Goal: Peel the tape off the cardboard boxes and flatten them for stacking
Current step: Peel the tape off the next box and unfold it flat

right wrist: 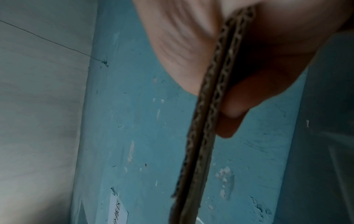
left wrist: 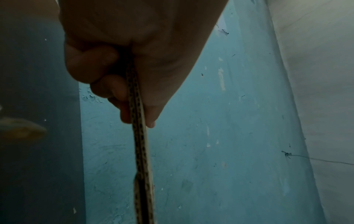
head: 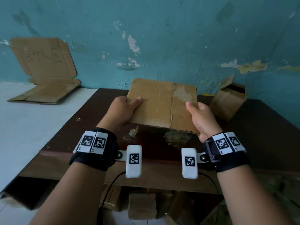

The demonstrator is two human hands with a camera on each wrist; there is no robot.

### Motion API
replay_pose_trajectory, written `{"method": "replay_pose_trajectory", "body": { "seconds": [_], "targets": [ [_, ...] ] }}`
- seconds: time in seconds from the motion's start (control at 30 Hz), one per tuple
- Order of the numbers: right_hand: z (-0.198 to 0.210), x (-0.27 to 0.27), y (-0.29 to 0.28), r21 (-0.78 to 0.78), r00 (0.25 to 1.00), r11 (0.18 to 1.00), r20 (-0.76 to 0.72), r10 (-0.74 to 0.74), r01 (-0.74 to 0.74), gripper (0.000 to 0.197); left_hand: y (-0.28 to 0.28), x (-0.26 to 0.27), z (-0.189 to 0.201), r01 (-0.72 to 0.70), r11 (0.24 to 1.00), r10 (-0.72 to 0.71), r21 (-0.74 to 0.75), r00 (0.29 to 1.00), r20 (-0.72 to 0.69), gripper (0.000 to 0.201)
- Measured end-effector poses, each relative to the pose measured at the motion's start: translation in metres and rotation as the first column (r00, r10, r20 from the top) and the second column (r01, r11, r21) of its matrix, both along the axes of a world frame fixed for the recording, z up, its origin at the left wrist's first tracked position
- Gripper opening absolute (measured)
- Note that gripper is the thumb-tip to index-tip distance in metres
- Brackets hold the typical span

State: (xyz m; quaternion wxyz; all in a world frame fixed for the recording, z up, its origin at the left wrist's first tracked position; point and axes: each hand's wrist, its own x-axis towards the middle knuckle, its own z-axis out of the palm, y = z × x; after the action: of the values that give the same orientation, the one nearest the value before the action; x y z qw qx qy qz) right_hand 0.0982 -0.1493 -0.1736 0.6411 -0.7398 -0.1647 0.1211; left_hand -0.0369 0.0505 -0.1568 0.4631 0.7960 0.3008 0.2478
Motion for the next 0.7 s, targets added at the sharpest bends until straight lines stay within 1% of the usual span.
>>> {"method": "replay_pose_trajectory", "body": {
  "seconds": [0.1, 0.17, 0.23, 0.27, 0.37, 0.47, 0.5, 0.6, 0.63, 0.7],
  "targets": [
    [0.002, -0.002, 0.000, 0.116, 0.996, 0.993, -0.090, 0.015, -0.004, 0.031, 0.005, -0.002, -0.001, -0.016, 0.999, 0.017, -0.033, 1.000, 0.027, 0.042],
    [0.007, -0.005, -0.001, 0.156, 0.980, 0.985, -0.173, 0.098, -0.071, 0.028, 0.008, -0.003, -0.002, -0.041, 0.996, 0.044, -0.077, 0.998, 0.047, 0.042],
    [0.009, -0.008, -0.003, 0.131, 0.972, 0.981, -0.169, 0.165, -0.144, 0.024, 0.009, -0.002, -0.004, -0.053, 0.993, 0.060, -0.110, 0.997, 0.057, 0.042],
    [0.009, -0.008, -0.003, 0.119, 0.974, 0.982, -0.153, 0.166, -0.149, 0.023, 0.009, -0.001, -0.005, -0.049, 0.991, 0.058, -0.127, 0.996, 0.069, 0.041],
    [0.007, -0.009, -0.002, 0.112, 0.983, 0.986, -0.126, 0.137, -0.123, 0.026, 0.008, -0.002, -0.006, 0.005, 0.975, 0.022, -0.221, 0.992, 0.121, 0.037],
    [0.006, -0.009, -0.001, 0.128, 0.983, 0.987, -0.144, 0.116, -0.097, 0.025, 0.007, -0.004, -0.005, 0.085, 0.940, -0.035, -0.331, 0.988, 0.153, 0.034],
    [0.005, -0.010, 0.000, 0.131, 0.983, 0.987, -0.149, 0.111, -0.092, 0.025, 0.007, -0.005, -0.004, 0.082, 0.944, -0.039, -0.318, 0.989, 0.139, 0.035],
    [0.002, -0.012, 0.003, 0.104, 0.988, 0.992, -0.125, 0.090, -0.077, 0.027, 0.009, -0.003, -0.004, 0.007, 0.991, -0.003, -0.132, 1.000, 0.031, 0.038],
    [0.001, -0.013, 0.004, 0.088, 0.990, 0.994, -0.113, 0.081, -0.071, 0.030, 0.010, -0.003, -0.004, 0.000, 0.994, 0.002, -0.107, 1.000, 0.011, 0.039],
    [-0.002, -0.014, 0.005, 0.064, 0.992, 0.996, -0.101, 0.074, -0.068, 0.035, 0.014, -0.003, -0.005, 0.007, 0.991, -0.005, -0.136, 1.000, 0.015, 0.041]
  ]
}}
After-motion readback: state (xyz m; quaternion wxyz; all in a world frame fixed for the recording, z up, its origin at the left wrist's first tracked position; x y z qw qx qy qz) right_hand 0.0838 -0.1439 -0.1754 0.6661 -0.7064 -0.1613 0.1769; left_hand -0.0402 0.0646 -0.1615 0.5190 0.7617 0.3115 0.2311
